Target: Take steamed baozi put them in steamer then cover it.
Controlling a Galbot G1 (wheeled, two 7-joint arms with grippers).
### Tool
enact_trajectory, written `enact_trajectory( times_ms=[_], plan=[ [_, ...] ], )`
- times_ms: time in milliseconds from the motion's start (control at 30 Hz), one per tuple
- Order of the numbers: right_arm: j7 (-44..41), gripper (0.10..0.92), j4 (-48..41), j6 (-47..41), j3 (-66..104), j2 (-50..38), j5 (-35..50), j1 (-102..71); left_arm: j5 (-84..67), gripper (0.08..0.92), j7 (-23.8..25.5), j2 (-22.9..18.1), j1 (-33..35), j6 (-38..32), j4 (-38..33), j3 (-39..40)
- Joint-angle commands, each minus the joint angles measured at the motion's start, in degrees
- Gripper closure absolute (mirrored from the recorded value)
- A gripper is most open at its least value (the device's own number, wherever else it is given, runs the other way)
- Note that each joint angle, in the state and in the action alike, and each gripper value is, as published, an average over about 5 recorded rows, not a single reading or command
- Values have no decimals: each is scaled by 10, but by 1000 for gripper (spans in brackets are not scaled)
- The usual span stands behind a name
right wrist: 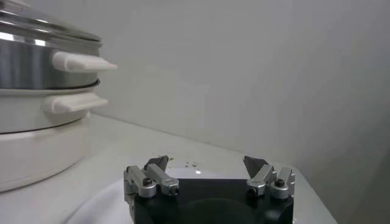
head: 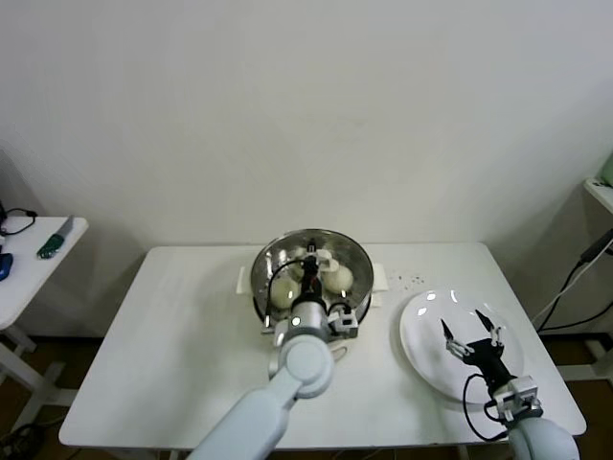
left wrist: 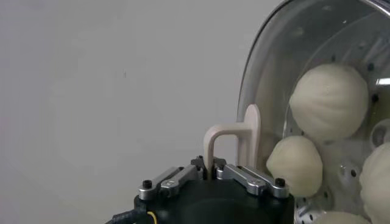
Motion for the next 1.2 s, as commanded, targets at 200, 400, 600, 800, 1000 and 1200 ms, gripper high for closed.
enact_trajectory(
  times_ms=[200,400,600,800,1000,1200],
  plan=[
    [-1,203,-5,1,-3,1,-3,5,-6,849,-18,-3,2,28,14,-5],
    [-3,203,-6,3,-4,6,-6,7,-6,849,-25,0,0,28,19,-5],
    [-5,203,-7,3,-3,8,-7,6,-8,849,-26,3,1,28,21,-2],
    [-5,203,-7,3,-2,9,-7,6,-14,849,-8,7,4,28,13,-1],
    [-7,203,-8,3,0,11,-8,6,-28,821,1,18,3,28,-6,-4],
    [-7,203,-9,1,0,12,-8,6,-40,662,2,38,3,28,-47,-4]
  ],
)
